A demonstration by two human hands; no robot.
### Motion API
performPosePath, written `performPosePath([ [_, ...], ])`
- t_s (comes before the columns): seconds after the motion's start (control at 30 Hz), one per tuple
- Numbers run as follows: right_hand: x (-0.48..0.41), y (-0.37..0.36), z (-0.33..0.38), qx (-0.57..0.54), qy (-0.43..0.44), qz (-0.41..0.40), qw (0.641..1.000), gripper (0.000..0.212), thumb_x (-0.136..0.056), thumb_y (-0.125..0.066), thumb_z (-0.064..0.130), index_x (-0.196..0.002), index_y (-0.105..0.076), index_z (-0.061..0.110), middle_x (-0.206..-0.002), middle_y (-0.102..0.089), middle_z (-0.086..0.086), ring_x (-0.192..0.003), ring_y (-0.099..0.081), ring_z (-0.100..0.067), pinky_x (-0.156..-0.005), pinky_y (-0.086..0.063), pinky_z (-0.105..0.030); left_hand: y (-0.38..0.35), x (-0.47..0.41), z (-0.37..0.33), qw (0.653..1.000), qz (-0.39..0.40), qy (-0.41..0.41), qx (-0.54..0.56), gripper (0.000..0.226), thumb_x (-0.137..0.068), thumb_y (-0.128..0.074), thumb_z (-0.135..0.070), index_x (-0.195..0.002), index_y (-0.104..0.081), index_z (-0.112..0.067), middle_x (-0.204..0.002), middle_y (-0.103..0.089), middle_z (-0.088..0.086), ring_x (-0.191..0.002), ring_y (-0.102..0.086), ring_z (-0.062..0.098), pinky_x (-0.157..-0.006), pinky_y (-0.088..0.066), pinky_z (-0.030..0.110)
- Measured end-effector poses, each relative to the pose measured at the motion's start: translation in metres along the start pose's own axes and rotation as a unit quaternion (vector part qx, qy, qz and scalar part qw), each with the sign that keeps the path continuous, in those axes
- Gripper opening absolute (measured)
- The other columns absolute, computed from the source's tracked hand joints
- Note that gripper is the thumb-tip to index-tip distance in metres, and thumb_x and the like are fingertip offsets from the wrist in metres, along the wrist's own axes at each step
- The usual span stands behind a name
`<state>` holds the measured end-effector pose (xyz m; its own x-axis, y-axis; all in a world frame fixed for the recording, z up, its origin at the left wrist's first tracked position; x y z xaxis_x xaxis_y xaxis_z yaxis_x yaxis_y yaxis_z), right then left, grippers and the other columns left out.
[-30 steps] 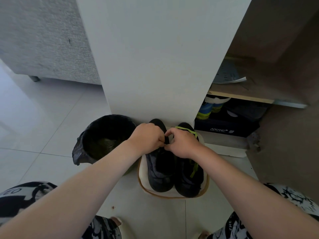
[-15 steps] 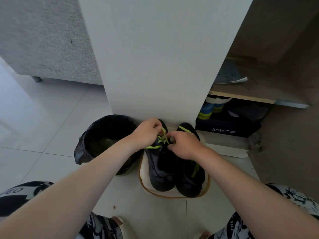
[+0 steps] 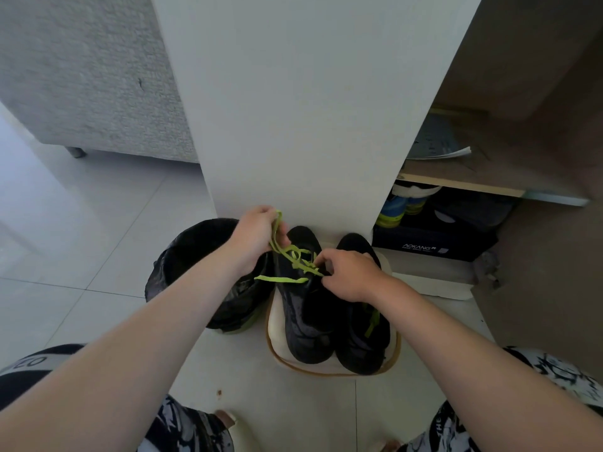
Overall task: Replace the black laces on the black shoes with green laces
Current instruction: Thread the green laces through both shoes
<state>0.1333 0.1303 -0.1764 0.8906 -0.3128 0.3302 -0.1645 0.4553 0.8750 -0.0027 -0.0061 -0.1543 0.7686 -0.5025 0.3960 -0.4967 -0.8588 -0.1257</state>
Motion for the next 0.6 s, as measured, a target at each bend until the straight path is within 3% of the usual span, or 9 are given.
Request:
performPosePath([
  [0.07,0.000,0.003,0.001,0.005,0.006,0.021,1.000,0.034,-0.094,-0.059,0.034,-0.128,-0.056,0.033,-0.110,-0.063,0.005,-0.113,-0.058,-0.024,-0.102,-0.035,-0.041,-0.007,0.002,0.002,0.987,0.014,-0.027,-0.156,0.011,-0.100,-0.043,-0.013,-0.100,-0.053,-0.009,-0.079,-0.063,0.006,-0.063,-0.061,0.019,-0.067,-0.049,0.034],
  [0.1,0.002,0.005,0.003,-0.003,0.008,0.031,0.999,0.035,-0.096,-0.058,0.036,-0.130,-0.056,0.030,-0.115,-0.063,0.001,-0.113,-0.058,-0.025,-0.097,-0.039,-0.038,-0.009,0.004,0.003,0.964,0.003,-0.059,-0.260,0.013,-0.097,-0.046,-0.013,-0.107,-0.055,-0.011,-0.089,-0.065,0.002,-0.076,-0.062,0.017,-0.071,-0.047,0.030],
  [0.17,0.002,0.007,0.007,-0.016,0.010,0.038,0.999,0.035,-0.100,-0.054,0.040,-0.130,-0.057,0.022,-0.119,-0.064,-0.004,-0.111,-0.059,-0.026,-0.088,-0.046,-0.034,-0.010,0.008,0.006,0.866,-0.016,-0.190,-0.463,0.035,-0.087,-0.052,-0.011,-0.121,-0.055,-0.018,-0.118,-0.057,-0.002,-0.110,-0.053,0.017,-0.091,-0.043,0.029],
  [0.23,0.003,0.009,0.009,-0.012,0.010,0.034,0.999,0.032,-0.100,-0.051,0.038,-0.121,-0.060,0.016,-0.115,-0.066,-0.008,-0.104,-0.061,-0.027,-0.088,-0.050,-0.037,-0.016,0.015,0.012,0.800,0.069,-0.261,-0.536,0.058,-0.072,-0.058,-0.020,-0.129,-0.052,-0.026,-0.130,-0.053,-0.003,-0.123,-0.047,0.020,-0.105,-0.041,0.036],
  [0.3,0.001,0.012,0.009,-0.030,-0.005,0.040,0.999,0.029,-0.096,-0.049,0.029,-0.118,-0.061,0.015,-0.113,-0.066,-0.010,-0.102,-0.060,-0.028,-0.091,-0.051,-0.041,-0.023,0.022,0.026,0.775,0.164,-0.217,-0.571,0.072,-0.066,-0.062,-0.035,-0.135,-0.044,-0.032,-0.128,-0.057,-0.003,-0.120,-0.052,0.022,-0.102,-0.044,0.041],
  [0.37,0.001,0.016,0.009,-0.054,-0.016,0.046,0.997,0.031,-0.091,-0.050,0.021,-0.117,-0.065,0.019,-0.112,-0.066,-0.007,-0.103,-0.061,-0.026,-0.091,-0.052,-0.040,-0.024,0.022,0.041,0.737,0.171,-0.212,-0.618,0.083,-0.068,-0.071,-0.043,-0.141,-0.034,-0.031,-0.130,-0.054,-0.002,-0.123,-0.048,0.023,-0.103,-0.040,0.044],
  [0.43,0.001,0.018,0.006,-0.048,-0.010,0.048,0.998,0.031,-0.088,-0.053,0.018,-0.111,-0.073,0.025,-0.110,-0.069,0.001,-0.101,-0.062,-0.019,-0.081,-0.052,-0.031,-0.018,0.018,0.047,0.722,0.119,-0.218,-0.646,0.091,-0.068,-0.075,-0.047,-0.144,-0.029,-0.030,-0.140,-0.046,-0.001,-0.133,-0.038,0.025,-0.110,-0.032,0.045],
  [0.5,0.001,0.024,-0.002,-0.027,-0.015,0.034,0.999,0.028,-0.088,-0.056,0.016,-0.102,-0.077,0.028,-0.100,-0.070,0.009,-0.094,-0.062,-0.015,-0.069,-0.046,-0.024,-0.012,0.014,0.046,0.738,0.084,-0.182,-0.644,0.101,-0.066,-0.079,-0.046,-0.147,-0.022,-0.032,-0.148,-0.034,0.000,-0.140,-0.026,0.027,-0.114,-0.025,0.049],
  [0.6,0.002,0.045,-0.025,-0.007,-0.076,-0.017,0.997,0.026,-0.085,-0.054,0.016,-0.087,-0.078,0.024,-0.086,-0.071,0.004,-0.083,-0.065,-0.021,-0.067,-0.055,-0.034,-0.006,0.012,0.042,0.768,0.065,-0.108,-0.628,0.116,-0.060,-0.085,-0.053,-0.150,-0.015,-0.031,-0.149,-0.025,0.004,-0.140,-0.023,0.033,-0.112,-0.029,0.051],
])
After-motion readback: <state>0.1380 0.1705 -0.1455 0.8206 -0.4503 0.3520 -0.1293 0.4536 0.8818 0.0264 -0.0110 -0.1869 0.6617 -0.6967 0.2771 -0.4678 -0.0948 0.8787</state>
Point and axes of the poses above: each hand's wrist, its own x-axis away from the middle knuckle, its own y-axis out of the back of the hand, z = x × y, the point moved 1 cm from there along -x, towards the middle knuckle
